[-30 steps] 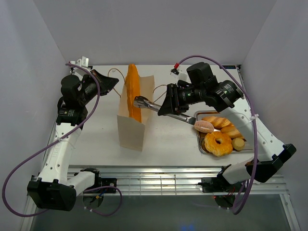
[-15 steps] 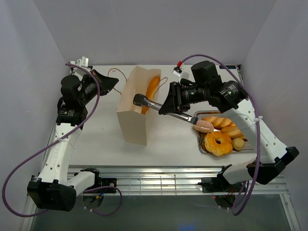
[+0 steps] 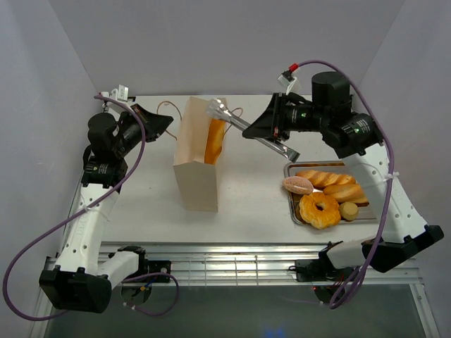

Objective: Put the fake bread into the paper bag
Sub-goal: Place the fake bread in the paper bag.

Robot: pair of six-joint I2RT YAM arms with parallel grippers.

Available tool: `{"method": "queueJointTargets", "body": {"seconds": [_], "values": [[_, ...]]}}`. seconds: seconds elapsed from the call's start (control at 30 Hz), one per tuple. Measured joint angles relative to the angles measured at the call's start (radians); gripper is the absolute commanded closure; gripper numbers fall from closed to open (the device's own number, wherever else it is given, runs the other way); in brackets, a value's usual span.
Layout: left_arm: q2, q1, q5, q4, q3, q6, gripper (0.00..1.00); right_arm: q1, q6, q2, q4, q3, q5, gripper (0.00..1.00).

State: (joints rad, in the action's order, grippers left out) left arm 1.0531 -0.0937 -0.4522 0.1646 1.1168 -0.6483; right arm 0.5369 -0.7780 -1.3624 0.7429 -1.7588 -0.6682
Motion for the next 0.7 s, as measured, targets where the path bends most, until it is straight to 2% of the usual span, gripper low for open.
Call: {"method": "queueJointTargets", "body": {"seconds": [0.13,0.3,0.5,0.7], "values": [[-0.009,0.000,0.000,0.000,-0.014,-0.004,1.00,-0.108,-0.047,0.003,-0.053,-0.069,-0.013,0.92],[-0.028,0.000,0.005,-0.002,-0.021,-0.006,1.00,-0.346,-0.079,0.090,-0.111,-0.045,-0.024,0.92],[-0.048,0.000,0.007,-0.007,-0.030,-0.007,1.00,-0.679,-0.077,0.251,-0.145,0.255,-0.060,0.92],[-0.048,0.000,0.003,-0.007,-0.031,-0.015,1.00,-0.765,-0.055,0.268,-0.131,0.511,-0.035,0.92]]}}
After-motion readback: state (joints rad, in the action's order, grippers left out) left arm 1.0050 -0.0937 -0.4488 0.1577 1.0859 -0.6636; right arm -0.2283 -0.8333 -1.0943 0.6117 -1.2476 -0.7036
